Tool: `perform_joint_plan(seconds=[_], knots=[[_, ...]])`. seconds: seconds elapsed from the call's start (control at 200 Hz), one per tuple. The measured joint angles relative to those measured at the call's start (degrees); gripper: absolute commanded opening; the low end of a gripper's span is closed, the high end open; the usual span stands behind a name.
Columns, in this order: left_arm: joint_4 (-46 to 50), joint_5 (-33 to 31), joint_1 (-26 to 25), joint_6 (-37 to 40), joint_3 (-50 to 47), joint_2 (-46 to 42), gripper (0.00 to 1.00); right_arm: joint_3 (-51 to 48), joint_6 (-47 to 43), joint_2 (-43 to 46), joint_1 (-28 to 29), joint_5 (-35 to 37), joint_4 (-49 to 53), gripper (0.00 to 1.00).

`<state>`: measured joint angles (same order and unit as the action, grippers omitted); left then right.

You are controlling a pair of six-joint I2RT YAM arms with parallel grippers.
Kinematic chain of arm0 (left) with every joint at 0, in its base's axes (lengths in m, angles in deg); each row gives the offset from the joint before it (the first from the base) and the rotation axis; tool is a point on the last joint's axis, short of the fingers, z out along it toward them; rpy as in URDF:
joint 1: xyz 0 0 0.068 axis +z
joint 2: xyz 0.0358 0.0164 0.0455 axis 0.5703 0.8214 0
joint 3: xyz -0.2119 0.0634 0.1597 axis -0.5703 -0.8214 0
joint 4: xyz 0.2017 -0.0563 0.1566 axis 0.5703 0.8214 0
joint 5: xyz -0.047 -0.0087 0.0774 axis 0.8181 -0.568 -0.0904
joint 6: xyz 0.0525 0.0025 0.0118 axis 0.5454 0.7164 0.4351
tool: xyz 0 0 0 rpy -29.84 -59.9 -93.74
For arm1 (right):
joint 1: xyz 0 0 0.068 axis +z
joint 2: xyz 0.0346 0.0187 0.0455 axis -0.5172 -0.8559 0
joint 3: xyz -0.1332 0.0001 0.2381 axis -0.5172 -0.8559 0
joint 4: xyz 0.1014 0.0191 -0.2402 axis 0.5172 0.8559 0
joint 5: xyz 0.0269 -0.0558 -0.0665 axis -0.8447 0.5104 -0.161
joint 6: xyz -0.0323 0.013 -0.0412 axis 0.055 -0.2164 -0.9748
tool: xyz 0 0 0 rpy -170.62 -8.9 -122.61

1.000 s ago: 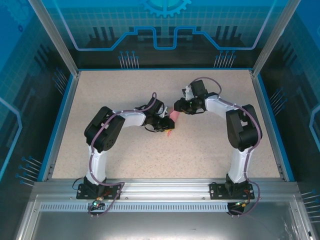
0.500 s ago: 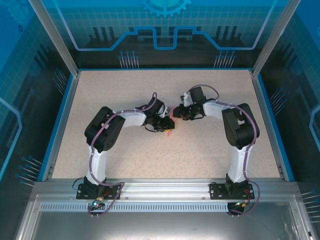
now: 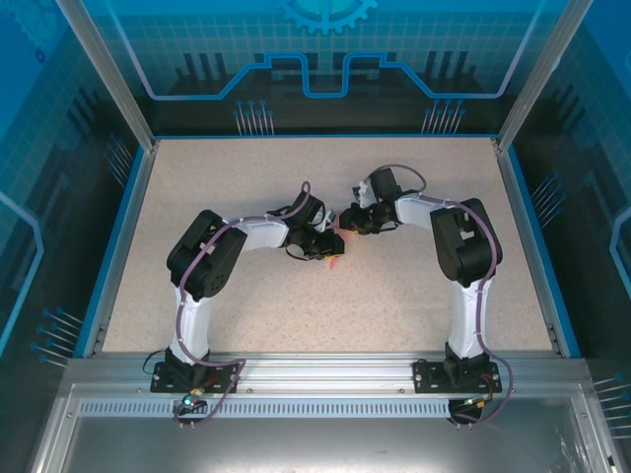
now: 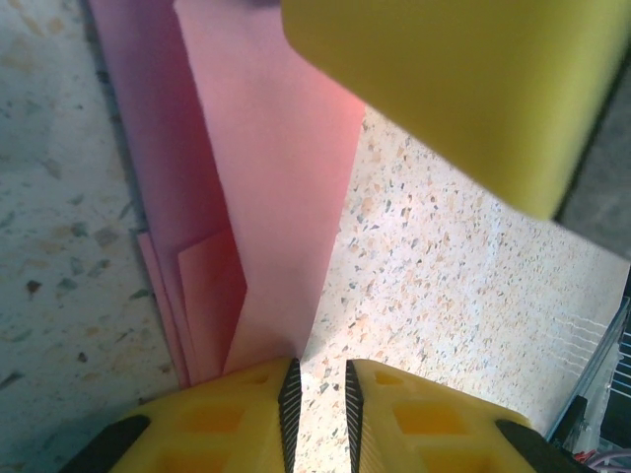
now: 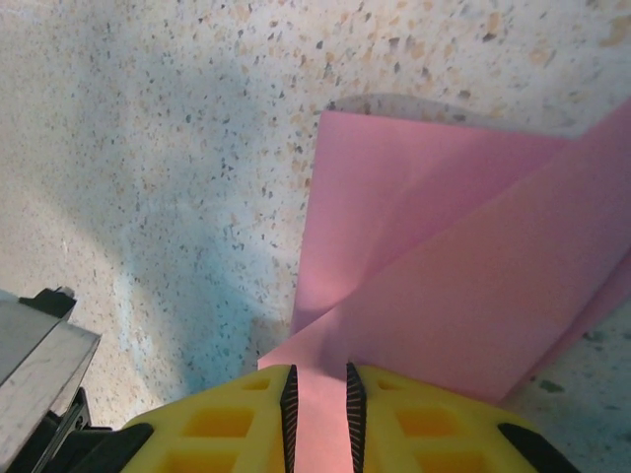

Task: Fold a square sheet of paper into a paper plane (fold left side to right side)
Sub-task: Fold the wing for the fifth time at the center of the table.

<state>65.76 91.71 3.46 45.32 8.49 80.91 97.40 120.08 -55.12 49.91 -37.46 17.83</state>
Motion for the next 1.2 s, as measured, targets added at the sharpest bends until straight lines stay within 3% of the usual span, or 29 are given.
perform_joint_plan(seconds=[0.53, 1.2], knots=[[0.1, 0.0, 0.0, 0.0, 0.0, 0.0, 0.23, 5.5, -3.9, -3.1, -0.3, 3.0, 5.7, 0.23], [-0.3, -0.9, -0.1, 0.1, 0.1, 0.0, 0.23, 21.8, -7.3, -12.2, -5.4, 1.9, 16.2, 0.24]])
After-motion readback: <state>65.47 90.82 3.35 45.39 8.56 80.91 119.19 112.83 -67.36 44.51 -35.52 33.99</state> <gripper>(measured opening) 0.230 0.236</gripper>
